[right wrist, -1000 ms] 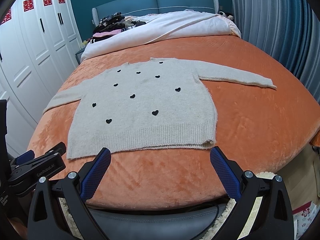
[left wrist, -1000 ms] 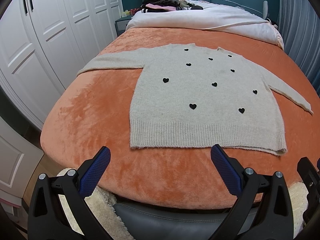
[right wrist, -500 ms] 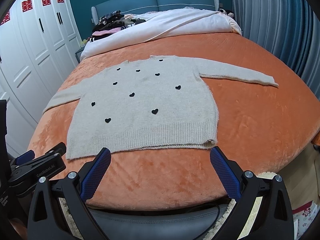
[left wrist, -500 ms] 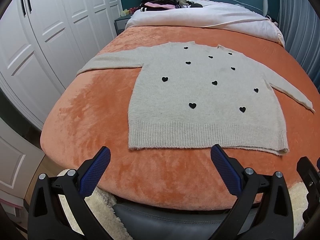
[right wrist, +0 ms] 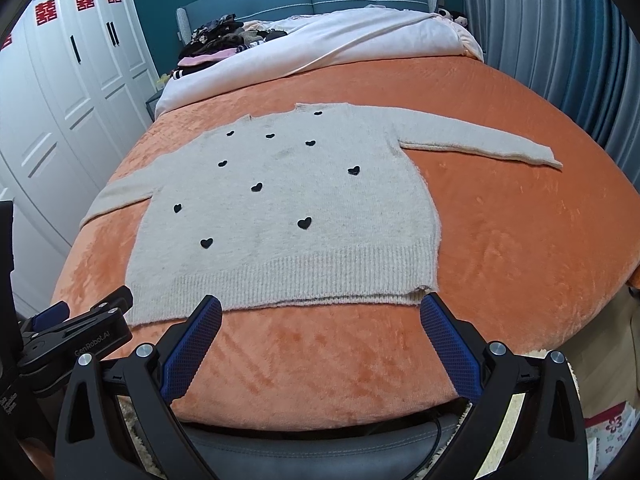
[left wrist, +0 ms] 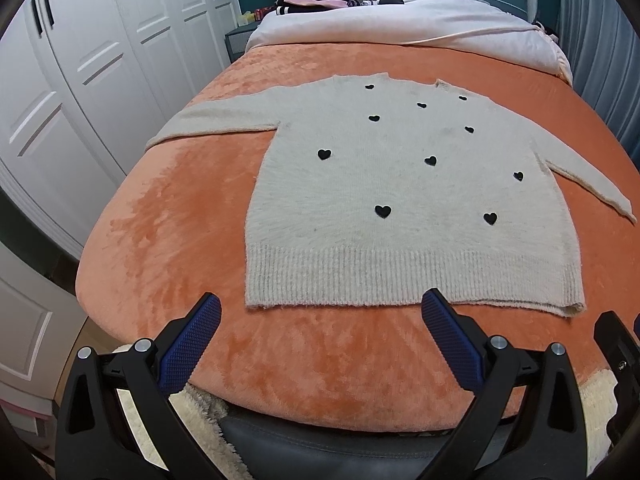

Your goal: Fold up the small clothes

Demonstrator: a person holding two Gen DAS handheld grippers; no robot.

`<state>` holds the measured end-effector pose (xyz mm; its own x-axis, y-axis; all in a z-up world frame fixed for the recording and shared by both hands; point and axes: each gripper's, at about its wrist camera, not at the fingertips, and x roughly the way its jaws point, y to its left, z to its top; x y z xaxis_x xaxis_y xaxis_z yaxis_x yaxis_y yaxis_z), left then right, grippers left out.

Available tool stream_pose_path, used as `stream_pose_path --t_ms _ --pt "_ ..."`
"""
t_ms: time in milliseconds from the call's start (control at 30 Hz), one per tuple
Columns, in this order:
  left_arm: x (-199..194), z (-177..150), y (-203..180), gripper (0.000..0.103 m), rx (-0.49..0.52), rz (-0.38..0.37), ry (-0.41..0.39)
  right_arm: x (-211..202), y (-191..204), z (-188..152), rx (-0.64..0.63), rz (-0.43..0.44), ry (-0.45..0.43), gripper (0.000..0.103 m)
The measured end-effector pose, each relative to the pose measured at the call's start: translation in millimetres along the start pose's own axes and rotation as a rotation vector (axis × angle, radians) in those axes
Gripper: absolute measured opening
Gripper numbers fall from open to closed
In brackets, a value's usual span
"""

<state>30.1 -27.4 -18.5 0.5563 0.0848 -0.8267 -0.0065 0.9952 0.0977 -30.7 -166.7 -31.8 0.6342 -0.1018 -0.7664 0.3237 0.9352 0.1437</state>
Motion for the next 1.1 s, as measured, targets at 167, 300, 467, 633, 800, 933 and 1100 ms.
stream_pose_path --t_ms 167,300,467,633,800,933,1100 --pt "10.7 5.5 -9.8 0.098 0.014 0.004 0.021 13.7 -4.9 8.1 0.015 -0.003 0.018 0.098" --pt "19.3 11.9 -14.6 0.098 0.020 0.010 0.033 23.8 -6.8 14.3 0.024 -0.005 0.026 0.098" --pt "30.9 17.9 -18.8 0.098 0.019 0.018 0.051 38.6 -16.7 22.3 0.040 -0.013 0.030 0.098" --pt "49.1 33.7 -13.4 0.098 -0.041 -0.073 0.094 69.0 -77.3 56.1 0.149 0.002 0.008 0.098" --pt "64.1 63.7 2.2 0.098 -0.151 -0.106 0.064 109.9 -211.1 111.3 0.415 -0.064 -0.054 0.098" --pt "77.4 84.9 -0.9 0.098 -0.138 -0.091 0.037 157.1 -309.7 148.2 0.549 -0.102 -0.067 0.098" --pt "90.7 103.7 -12.7 0.098 -0.156 -0.130 0.015 217.3 -407.4 164.1 0.828 -0.054 -0.050 0.098"
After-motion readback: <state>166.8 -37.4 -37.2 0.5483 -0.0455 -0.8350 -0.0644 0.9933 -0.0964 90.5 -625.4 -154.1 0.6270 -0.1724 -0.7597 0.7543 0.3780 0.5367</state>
